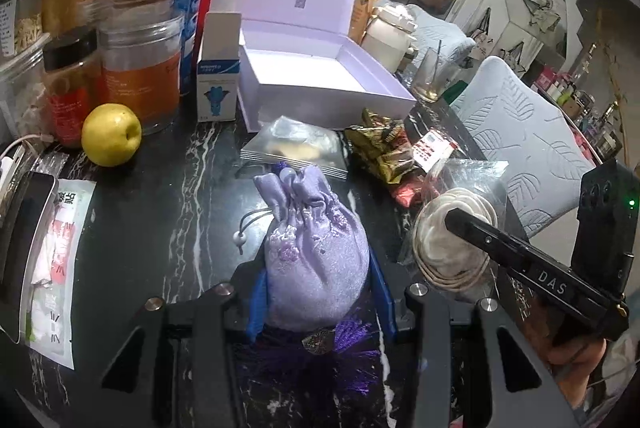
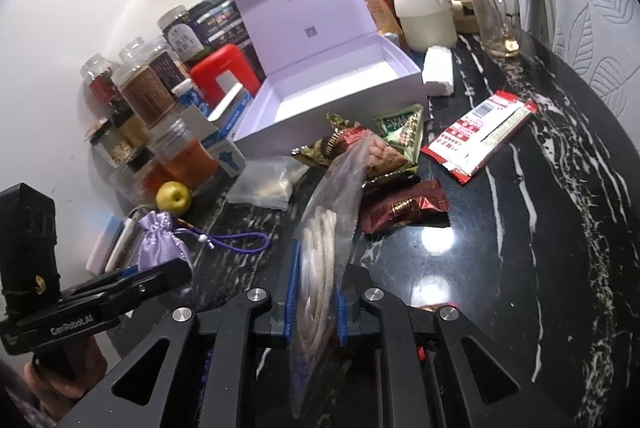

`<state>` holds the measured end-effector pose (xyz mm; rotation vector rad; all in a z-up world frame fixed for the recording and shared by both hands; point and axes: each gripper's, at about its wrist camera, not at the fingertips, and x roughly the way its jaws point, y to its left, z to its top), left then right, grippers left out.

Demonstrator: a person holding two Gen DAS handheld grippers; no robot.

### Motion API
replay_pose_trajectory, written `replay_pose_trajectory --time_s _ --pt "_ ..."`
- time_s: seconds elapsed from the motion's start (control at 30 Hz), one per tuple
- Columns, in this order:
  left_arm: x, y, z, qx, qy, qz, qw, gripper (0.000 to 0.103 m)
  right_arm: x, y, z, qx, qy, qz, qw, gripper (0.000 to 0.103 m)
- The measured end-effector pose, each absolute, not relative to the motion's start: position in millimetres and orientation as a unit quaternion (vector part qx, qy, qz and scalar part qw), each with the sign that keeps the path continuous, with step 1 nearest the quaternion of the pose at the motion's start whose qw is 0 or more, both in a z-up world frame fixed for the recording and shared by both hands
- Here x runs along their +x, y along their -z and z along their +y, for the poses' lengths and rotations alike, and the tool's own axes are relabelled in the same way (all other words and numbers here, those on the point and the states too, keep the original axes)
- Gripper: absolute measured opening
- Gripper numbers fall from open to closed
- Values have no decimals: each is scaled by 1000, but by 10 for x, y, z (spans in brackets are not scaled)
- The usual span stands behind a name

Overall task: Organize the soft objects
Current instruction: 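Lift the pouch and cotton-pad bag with both grippers over the lavender box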

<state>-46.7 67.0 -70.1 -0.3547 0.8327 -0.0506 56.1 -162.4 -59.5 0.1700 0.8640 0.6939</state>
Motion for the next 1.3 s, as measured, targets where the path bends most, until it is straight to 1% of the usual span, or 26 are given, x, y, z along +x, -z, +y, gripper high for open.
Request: replay_pose_trajectory --time_s 0.43,0.73,1.07,1.3 --pt "-747 521 413 -142 43 381 913 43 72 384 -1809 67 -336 380 859 14" --pt "-766 174 252 -107 44 330 937 43 -121 251 -1880 43 -353 363 861 14" --pt "-508 -160 187 -80 43 291 953 43 47 -10 -1884 15 -362 318 876 14" --pt "-223 -282 242 -92 59 286 952 43 313 -189 -1817 12 -365 301 881 14"
